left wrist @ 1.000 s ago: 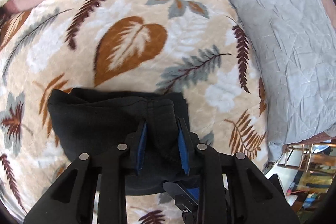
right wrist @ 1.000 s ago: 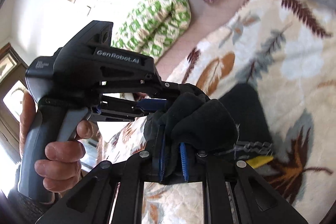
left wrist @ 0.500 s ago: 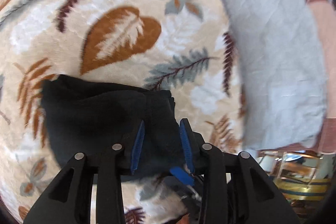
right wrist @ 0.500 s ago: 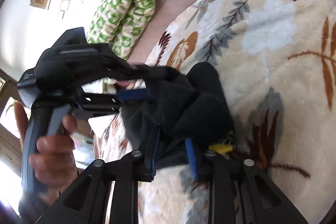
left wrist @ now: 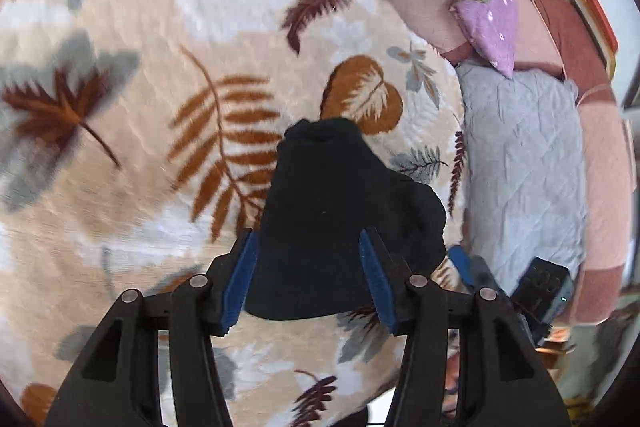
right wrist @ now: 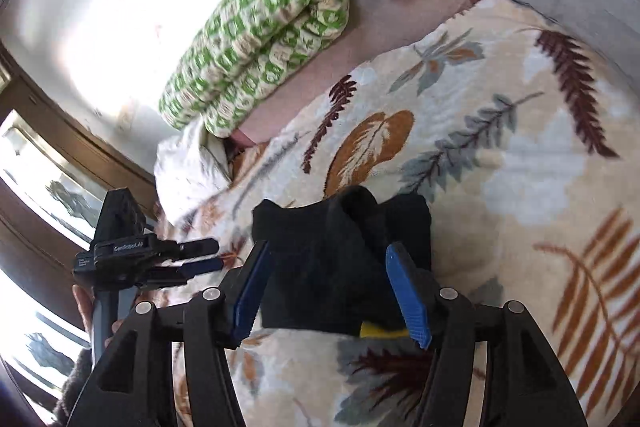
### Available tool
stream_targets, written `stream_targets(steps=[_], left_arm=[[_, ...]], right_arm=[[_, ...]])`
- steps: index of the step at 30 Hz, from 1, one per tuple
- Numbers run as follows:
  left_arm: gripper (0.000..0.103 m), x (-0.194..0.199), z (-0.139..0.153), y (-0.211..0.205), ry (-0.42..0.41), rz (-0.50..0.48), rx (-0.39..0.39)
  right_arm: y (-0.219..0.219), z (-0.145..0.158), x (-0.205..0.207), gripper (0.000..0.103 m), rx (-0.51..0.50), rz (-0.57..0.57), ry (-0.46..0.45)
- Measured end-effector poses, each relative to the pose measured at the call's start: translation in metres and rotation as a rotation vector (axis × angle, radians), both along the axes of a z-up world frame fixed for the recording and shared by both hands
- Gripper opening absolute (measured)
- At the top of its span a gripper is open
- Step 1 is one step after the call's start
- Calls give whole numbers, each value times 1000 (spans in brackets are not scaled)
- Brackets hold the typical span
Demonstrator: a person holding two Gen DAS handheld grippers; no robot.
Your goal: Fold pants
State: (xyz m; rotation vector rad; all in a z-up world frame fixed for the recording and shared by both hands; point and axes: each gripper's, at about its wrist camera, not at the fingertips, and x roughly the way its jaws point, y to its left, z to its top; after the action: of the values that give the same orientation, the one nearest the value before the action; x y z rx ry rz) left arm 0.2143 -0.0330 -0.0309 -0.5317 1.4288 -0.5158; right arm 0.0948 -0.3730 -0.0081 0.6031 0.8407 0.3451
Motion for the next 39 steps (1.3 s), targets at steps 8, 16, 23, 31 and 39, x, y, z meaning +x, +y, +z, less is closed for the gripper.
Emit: stream_targets(steps=[8,16,23,31,39], left_arm=[[51,-4,10,-29,-36,-61,-39],[53,-93,8,-57,69,101,-195],[53,-121,-32,-74,172,393,-296],[53,-106,-43,-81,181,492,-296],[25,-89,-60,-90,226,504,-307]], right_arm=[[24,-29,39,60,-121,80,74],[12,-25,53,62,-98,106,100],[-13,-11,58,62,-45,160,109],[7,-23,94,60,-23,257,162],[28,-43,109,9,-64,318,202]])
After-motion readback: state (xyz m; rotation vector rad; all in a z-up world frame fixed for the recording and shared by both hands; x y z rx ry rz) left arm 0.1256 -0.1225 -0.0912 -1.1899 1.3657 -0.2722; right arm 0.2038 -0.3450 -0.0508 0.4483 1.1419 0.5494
